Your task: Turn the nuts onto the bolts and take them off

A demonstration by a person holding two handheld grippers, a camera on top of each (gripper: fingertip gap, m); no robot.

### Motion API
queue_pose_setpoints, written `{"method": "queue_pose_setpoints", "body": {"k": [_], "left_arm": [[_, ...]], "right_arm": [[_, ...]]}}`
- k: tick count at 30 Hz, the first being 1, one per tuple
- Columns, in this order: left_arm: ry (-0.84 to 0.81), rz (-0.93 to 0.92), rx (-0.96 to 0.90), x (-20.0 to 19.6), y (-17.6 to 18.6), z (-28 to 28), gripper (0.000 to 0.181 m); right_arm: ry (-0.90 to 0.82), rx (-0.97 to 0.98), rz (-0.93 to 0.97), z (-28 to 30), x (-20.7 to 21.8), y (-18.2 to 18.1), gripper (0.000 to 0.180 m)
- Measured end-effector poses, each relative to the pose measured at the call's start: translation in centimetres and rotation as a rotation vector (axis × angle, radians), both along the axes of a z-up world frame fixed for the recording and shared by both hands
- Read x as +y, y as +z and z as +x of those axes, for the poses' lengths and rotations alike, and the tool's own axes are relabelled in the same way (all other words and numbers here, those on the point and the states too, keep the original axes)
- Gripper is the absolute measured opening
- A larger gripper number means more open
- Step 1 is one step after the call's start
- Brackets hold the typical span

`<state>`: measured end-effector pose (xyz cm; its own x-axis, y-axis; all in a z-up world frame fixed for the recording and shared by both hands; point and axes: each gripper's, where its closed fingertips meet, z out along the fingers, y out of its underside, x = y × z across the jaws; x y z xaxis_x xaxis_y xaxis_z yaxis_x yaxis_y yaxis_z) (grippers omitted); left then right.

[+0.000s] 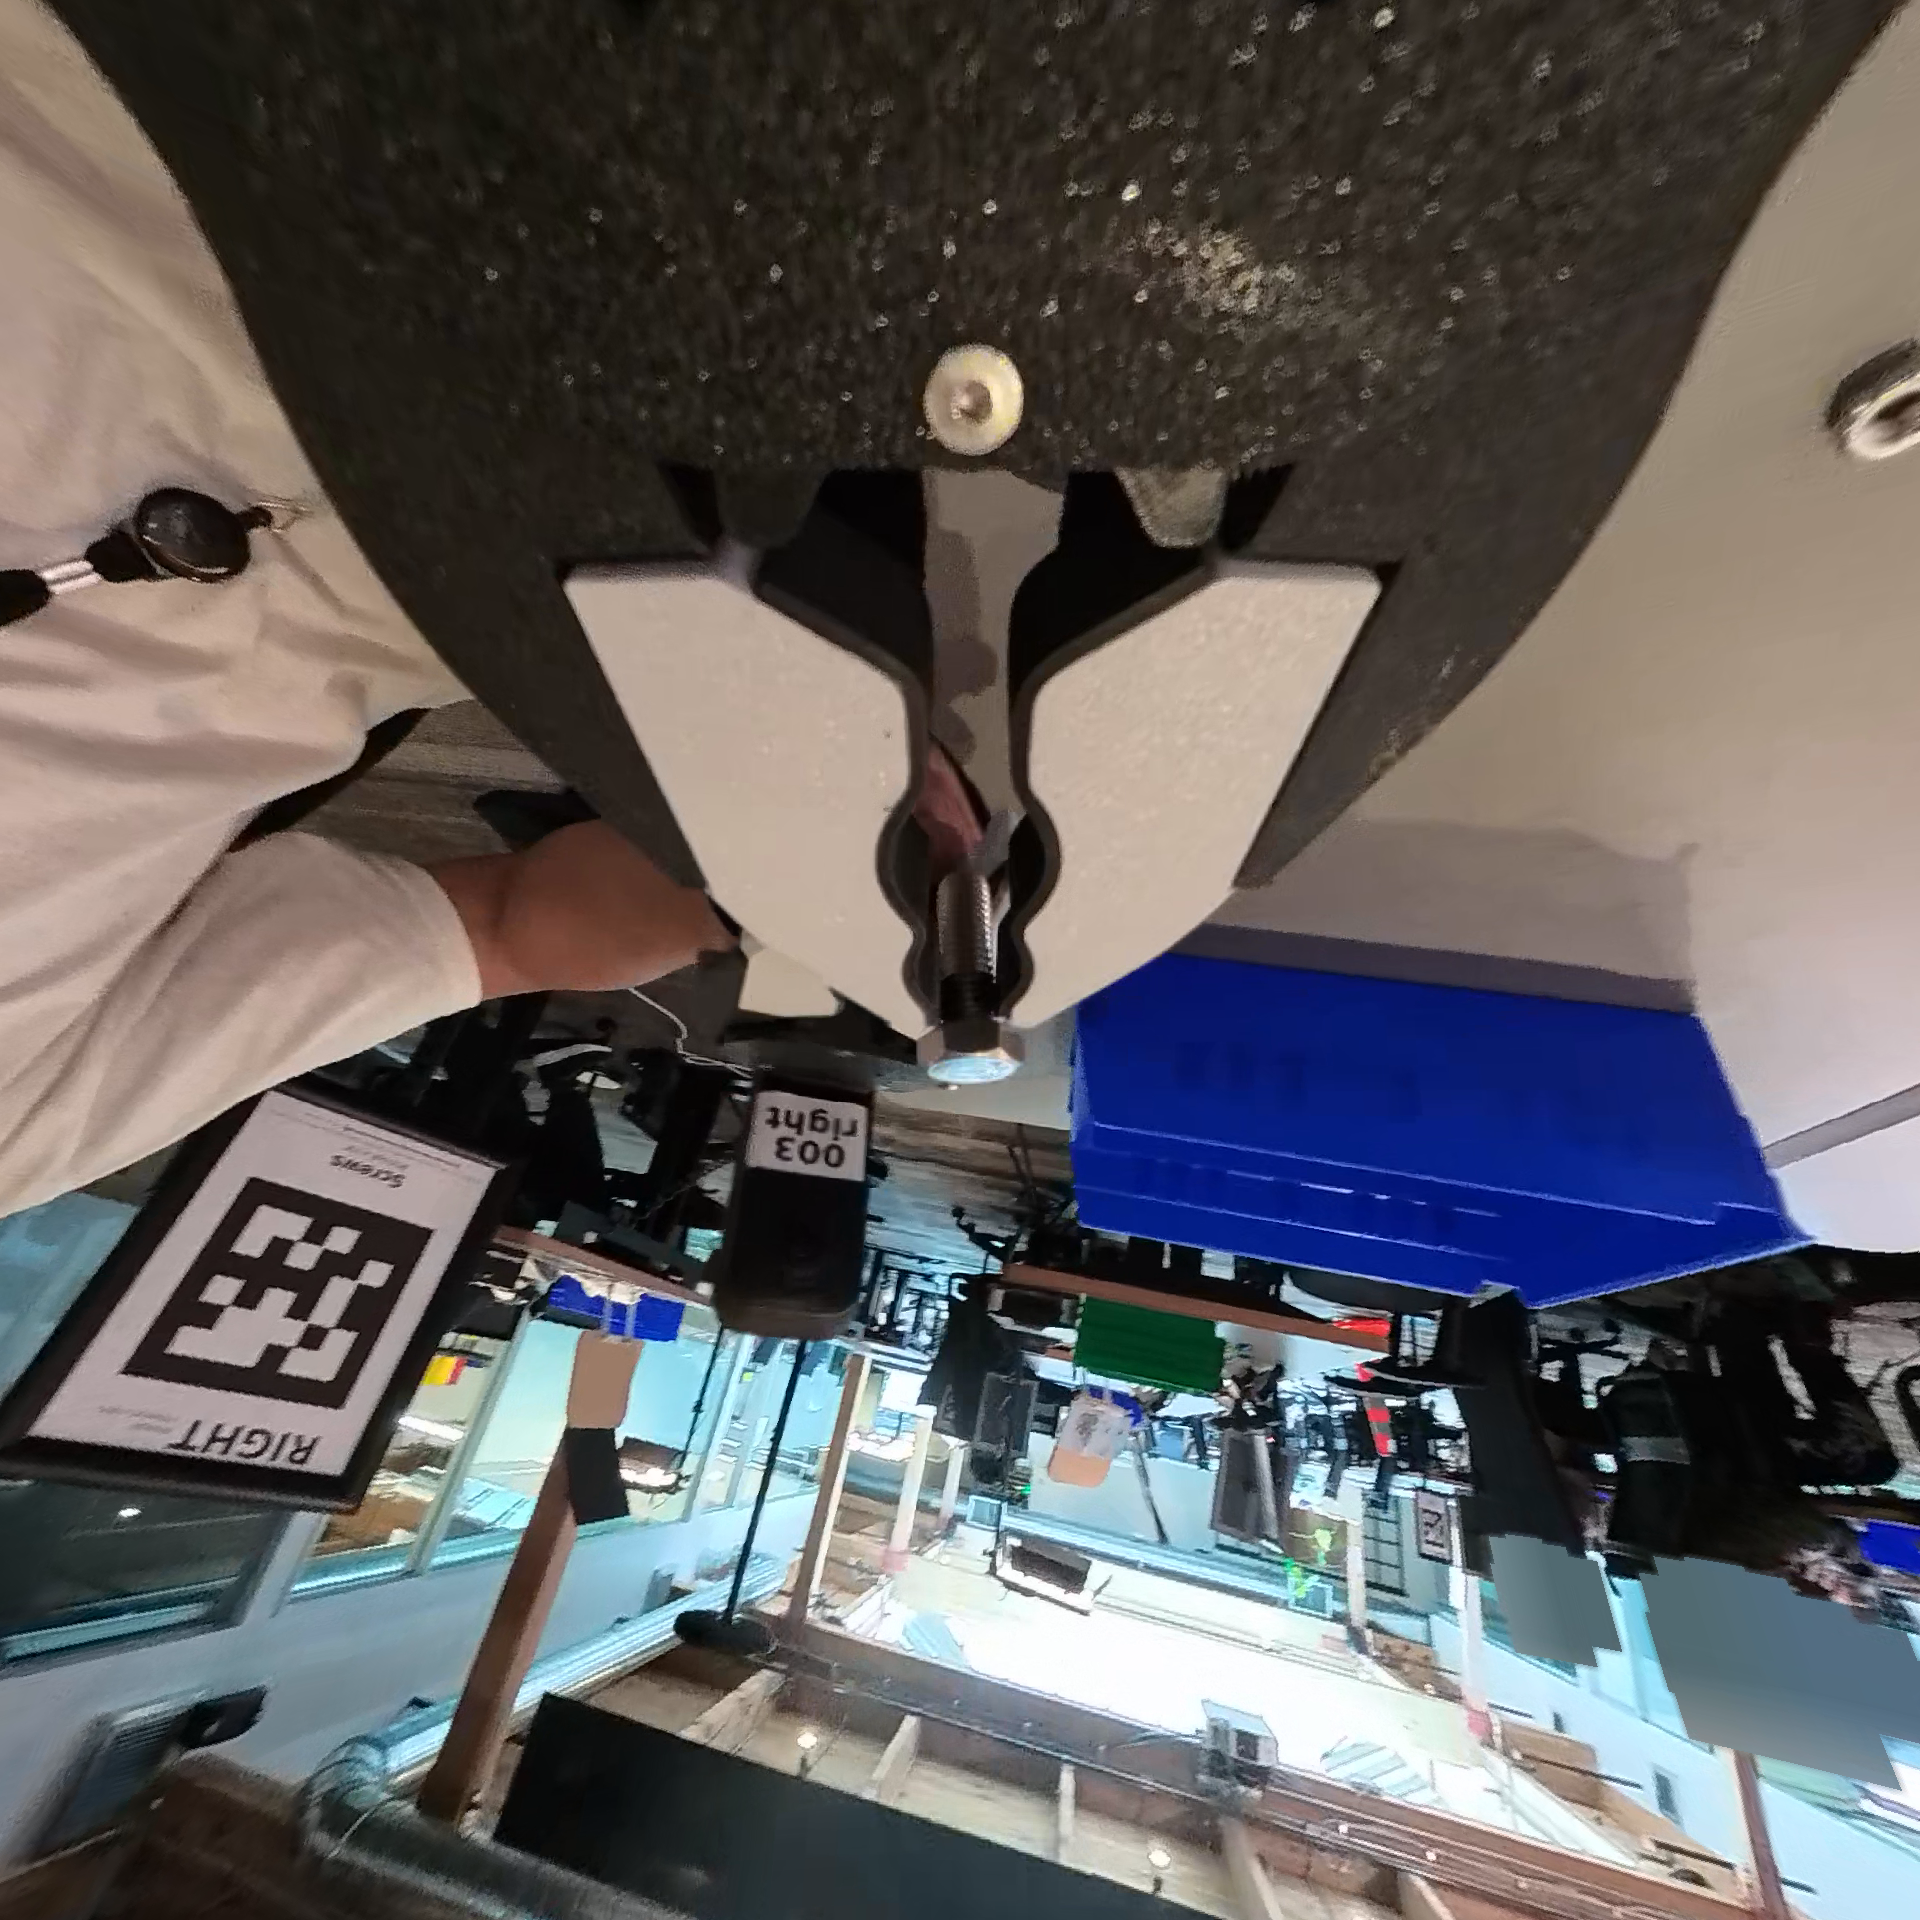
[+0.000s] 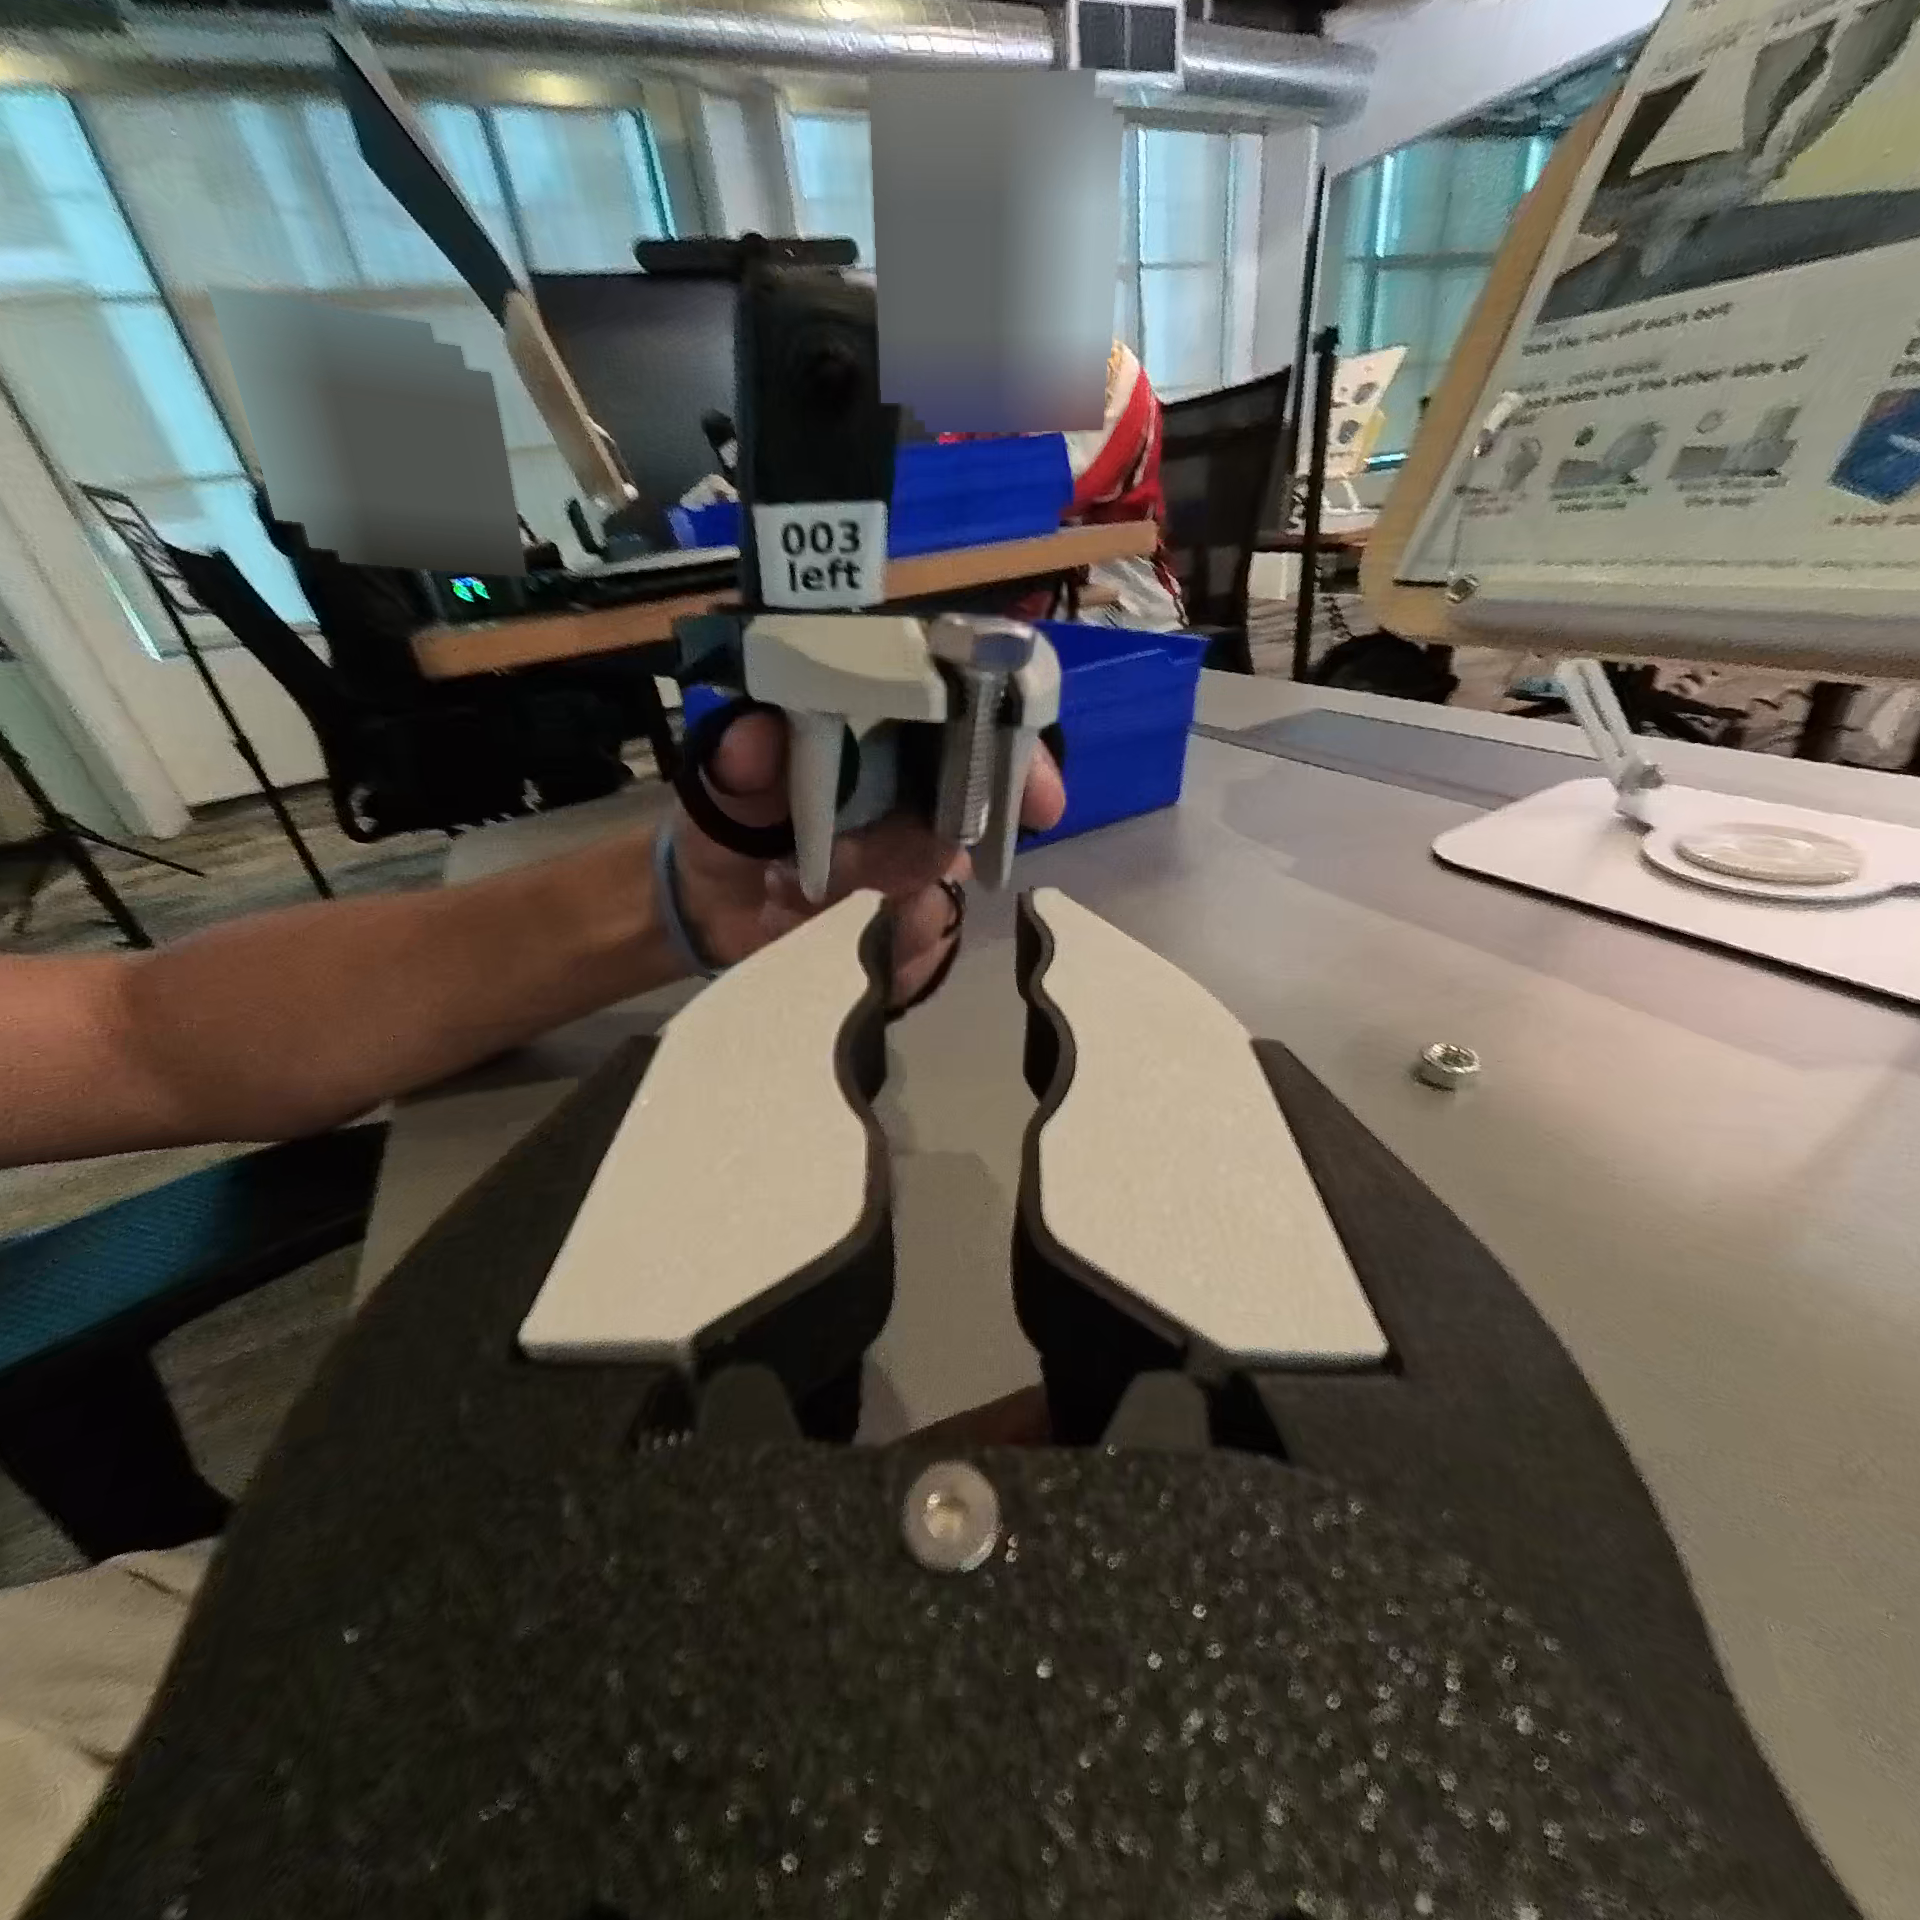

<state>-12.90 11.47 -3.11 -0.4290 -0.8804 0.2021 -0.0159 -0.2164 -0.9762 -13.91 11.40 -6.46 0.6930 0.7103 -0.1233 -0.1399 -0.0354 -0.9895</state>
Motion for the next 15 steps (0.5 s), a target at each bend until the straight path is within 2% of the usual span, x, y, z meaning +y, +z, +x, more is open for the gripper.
{"method": "queue_pose_setpoints", "body": {"k": [8, 10, 15], "left_arm": [[-0.069, -0.034, 0.015, -1.5, -0.7, 0.6, 0.009], [-0.066, -0.038, 0.018, -1.6, -0.9, 0.8, 0.009], [-0.048, -0.031, 0.03, -1.4, -1.3, 1.0, 0.009]], "right_arm": [[0.062, 0.102, -0.025, -0.1, -0.2, 0.8, 0.02], [0.086, 0.102, -0.036, -0.2, -0.4, 0.7, 0.01], [0.107, 0.073, -0.084, 0.0, -0.2, 0.2, 0.009]]}}
